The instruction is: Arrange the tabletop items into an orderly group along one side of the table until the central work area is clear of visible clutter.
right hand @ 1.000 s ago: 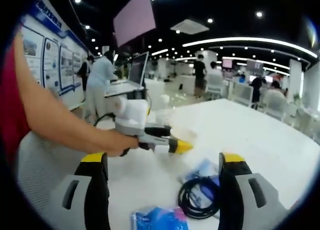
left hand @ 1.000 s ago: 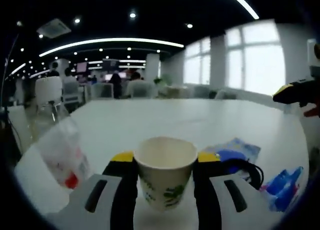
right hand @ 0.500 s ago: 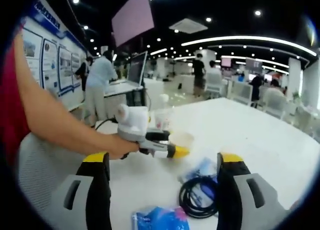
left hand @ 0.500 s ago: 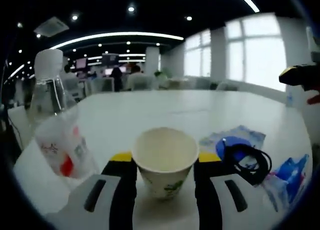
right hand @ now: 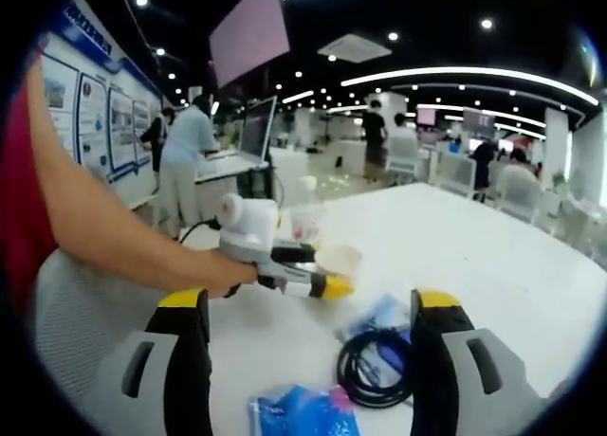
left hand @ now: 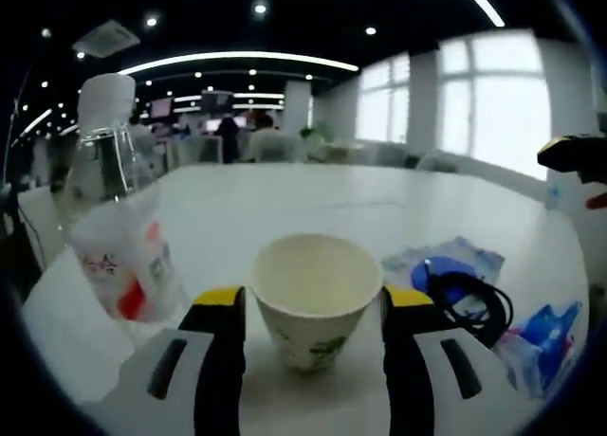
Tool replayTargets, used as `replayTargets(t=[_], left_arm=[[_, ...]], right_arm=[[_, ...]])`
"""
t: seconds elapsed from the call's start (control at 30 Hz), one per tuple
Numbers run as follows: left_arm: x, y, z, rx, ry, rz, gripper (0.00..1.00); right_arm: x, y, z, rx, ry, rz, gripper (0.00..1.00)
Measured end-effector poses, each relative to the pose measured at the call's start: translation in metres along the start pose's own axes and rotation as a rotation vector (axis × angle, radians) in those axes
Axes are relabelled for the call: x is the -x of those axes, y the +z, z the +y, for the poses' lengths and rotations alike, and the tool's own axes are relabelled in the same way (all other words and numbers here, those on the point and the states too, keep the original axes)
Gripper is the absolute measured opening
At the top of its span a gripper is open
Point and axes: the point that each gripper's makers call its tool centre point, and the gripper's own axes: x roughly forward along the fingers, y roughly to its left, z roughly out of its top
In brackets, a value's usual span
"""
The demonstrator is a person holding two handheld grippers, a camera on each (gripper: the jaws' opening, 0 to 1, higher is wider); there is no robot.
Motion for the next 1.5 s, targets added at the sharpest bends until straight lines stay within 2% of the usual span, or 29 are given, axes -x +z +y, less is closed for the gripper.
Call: replayTargets(t=[0.63,1.1,1.37,1.5], left_arm=[[0.017,0.005,-0.002,-0.009,-0.014,0.034,0.57],[0.060,0.029,0.003,0.013,-0.051,0.040,0.53],[0.088,0.042,-0.016,-0.021,-0.116,0.040,0.51],[0.096,0.045,-0.039,-0.029,-0.171,0.037,0.50]], right_arm=[[0.004,0.007,0.001,-0.003,-0.008,-0.024,0.86],[0.014,0.013,0.000,-0.002,-0.032,-0.043,0.86],[0.020,0.015,0.000,-0.004,-0.048,-0.047,0.86],[0.027,0.016,-0.001,-0.001,-0.063,-0.051,0.85]])
